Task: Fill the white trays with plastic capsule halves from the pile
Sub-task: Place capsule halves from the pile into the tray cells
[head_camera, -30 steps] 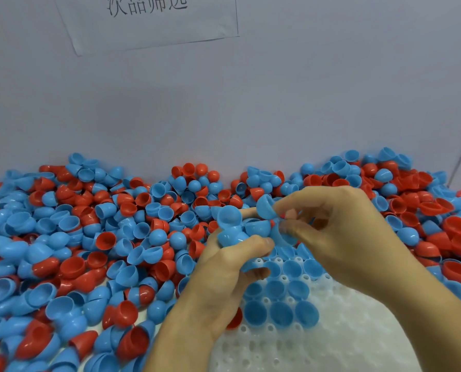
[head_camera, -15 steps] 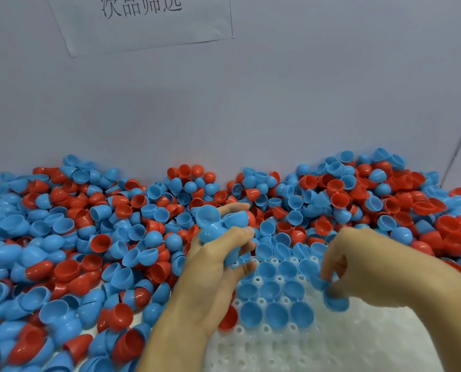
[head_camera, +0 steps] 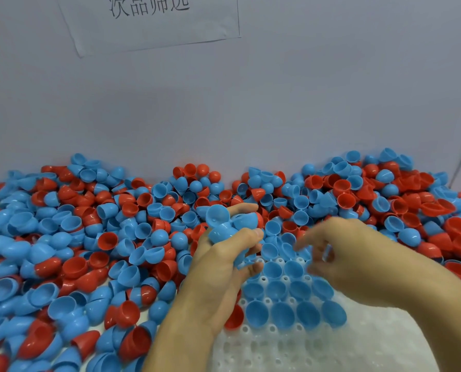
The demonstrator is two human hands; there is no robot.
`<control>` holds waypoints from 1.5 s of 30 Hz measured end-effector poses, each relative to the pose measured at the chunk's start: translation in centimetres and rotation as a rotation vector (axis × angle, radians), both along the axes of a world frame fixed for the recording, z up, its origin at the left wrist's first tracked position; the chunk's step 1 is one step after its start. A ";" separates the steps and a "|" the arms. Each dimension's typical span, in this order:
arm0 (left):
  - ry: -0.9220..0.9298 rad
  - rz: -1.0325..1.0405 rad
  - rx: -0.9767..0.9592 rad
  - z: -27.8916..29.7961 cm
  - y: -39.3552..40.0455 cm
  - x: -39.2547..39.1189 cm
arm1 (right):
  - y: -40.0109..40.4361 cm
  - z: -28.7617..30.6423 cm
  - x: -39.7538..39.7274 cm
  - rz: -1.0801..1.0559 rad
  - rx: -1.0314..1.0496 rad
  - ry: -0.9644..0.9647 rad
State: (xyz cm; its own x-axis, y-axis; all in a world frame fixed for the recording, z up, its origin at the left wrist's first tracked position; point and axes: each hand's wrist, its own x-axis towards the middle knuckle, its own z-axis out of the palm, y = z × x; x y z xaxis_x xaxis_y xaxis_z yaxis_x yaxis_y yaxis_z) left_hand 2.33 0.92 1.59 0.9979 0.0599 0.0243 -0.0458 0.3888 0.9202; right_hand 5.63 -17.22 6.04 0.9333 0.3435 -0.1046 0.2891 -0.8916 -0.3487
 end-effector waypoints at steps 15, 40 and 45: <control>-0.136 0.028 0.324 -0.1 -0.5 0.3 | 3.0 -0.2 -0.3 0.172 0.679 -0.275; 0.045 0.087 0.122 -0.2 -0.6 0.5 | 2.2 -0.7 0.7 0.112 0.687 -0.124; 0.116 0.107 0.077 0.1 -0.6 0.6 | 2.4 -0.8 0.5 0.124 0.758 -0.137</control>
State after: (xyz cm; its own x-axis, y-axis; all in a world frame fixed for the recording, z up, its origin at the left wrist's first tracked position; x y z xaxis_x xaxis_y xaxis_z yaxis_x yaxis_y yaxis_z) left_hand 2.90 0.32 1.72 0.9822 0.1687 -0.0823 0.0253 0.3154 0.9486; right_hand 6.12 -14.81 5.22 0.8711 0.3777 0.3138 0.4555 -0.3825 -0.8039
